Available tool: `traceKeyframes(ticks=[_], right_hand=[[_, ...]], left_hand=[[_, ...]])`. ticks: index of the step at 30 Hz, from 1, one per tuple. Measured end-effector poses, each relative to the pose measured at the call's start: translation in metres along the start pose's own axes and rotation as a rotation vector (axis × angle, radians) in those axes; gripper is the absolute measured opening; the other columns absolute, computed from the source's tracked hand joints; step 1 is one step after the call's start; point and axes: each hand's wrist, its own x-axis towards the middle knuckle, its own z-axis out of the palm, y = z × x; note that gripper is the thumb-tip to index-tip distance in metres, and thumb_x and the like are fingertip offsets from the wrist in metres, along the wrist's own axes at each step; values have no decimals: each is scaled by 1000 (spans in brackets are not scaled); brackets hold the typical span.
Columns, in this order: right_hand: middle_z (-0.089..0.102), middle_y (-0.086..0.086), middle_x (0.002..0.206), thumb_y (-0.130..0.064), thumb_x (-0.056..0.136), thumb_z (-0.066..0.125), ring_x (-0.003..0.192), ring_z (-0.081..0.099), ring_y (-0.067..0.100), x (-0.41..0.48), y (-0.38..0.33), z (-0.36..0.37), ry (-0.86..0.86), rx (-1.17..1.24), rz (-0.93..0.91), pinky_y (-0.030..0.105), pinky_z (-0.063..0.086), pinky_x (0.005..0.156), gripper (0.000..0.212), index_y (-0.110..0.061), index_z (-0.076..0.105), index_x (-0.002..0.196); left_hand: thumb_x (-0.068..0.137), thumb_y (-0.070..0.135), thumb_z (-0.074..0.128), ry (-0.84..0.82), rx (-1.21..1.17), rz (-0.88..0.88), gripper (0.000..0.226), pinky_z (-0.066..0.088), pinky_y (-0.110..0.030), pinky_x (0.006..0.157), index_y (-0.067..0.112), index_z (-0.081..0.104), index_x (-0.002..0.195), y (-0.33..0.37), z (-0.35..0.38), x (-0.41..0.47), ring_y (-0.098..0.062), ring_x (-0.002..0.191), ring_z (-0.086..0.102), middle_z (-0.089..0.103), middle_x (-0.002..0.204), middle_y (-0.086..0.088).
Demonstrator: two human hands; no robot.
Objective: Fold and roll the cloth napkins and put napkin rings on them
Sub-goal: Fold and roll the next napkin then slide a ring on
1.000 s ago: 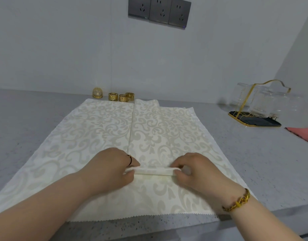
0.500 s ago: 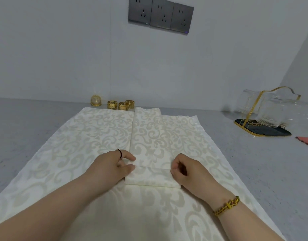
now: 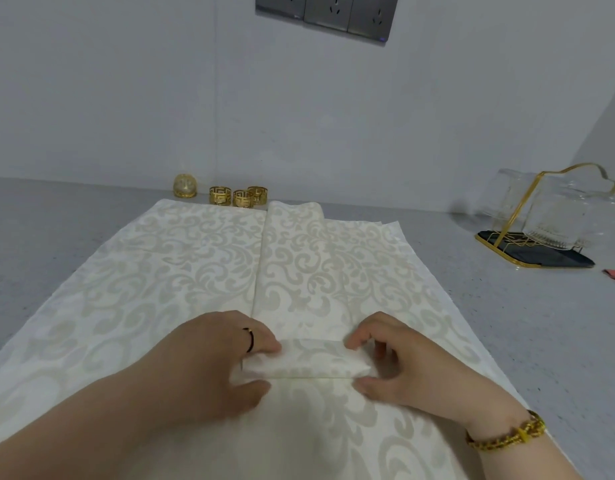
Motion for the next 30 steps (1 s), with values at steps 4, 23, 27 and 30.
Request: traceKeyframes(ticks=[4, 23, 27, 30], right_hand=[[50, -18, 96, -39, 71, 57, 91, 45, 1, 4, -2, 8, 95, -71, -61, 11, 39, 75, 18, -45, 46, 83], [48, -14, 71, -20, 81, 65, 64, 47, 3, 10, -7, 18, 279, 5, 66, 17, 39, 64, 32, -38, 40, 73], [52, -18, 96, -23, 78, 59, 78, 50, 12, 7, -6, 17, 223, -49, -113, 16, 42, 65, 19, -39, 50, 71], [56, -15, 95, -41, 71, 58, 80, 50, 9, 2, -9, 12, 157, -100, -100, 15, 41, 67, 14, -44, 45, 77]], left_hand=[[41, 58, 0, 23, 68, -68, 85, 24, -3, 76, 51, 46, 111, 1, 5, 6, 9, 101, 42, 37, 103, 32], [81, 35, 64, 189, -182, -206, 34, 36, -7, 65, 44, 31, 76, 7, 0, 7, 4, 72, 49, 41, 81, 20], [85, 40, 56, 69, -97, -97, 27, 32, 1, 74, 49, 34, 73, 1, 0, 4, 27, 91, 35, 45, 82, 29], [62, 68, 51, -109, -75, -89, 31, 29, 2, 80, 59, 33, 85, -5, -5, 1, 24, 90, 39, 36, 95, 42]])
